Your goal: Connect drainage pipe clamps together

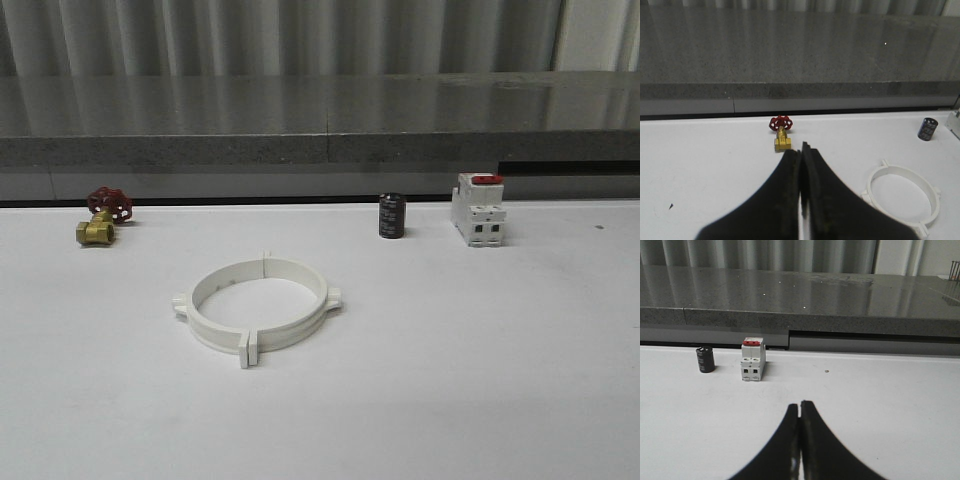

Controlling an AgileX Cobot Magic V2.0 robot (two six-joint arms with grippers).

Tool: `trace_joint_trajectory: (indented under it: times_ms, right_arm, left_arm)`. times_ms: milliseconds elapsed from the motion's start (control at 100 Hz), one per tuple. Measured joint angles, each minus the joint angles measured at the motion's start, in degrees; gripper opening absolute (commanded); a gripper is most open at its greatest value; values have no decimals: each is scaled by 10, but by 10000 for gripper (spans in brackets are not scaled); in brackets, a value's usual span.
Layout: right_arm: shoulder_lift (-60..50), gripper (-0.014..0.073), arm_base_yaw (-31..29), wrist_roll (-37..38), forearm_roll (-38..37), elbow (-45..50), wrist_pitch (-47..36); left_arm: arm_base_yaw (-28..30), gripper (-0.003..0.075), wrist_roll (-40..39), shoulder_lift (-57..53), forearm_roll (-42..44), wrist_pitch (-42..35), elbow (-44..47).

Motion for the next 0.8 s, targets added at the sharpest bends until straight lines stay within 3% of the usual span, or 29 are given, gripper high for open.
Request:
trace_joint_trajectory:
  times_ms: [270, 630, 800]
  right_arm:
    - [0, -67, 0, 0, 0, 0, 0]
    - [0, -67, 0, 0, 0, 0, 0]
    - [0, -67, 0, 0, -1, 0, 0]
  left_arm:
    - [50, -21, 83, -55, -47, -49, 50]
    - [80, -21, 91, -223, -79, -64, 195]
    - [80, -21, 93, -232, -79, -64, 245]
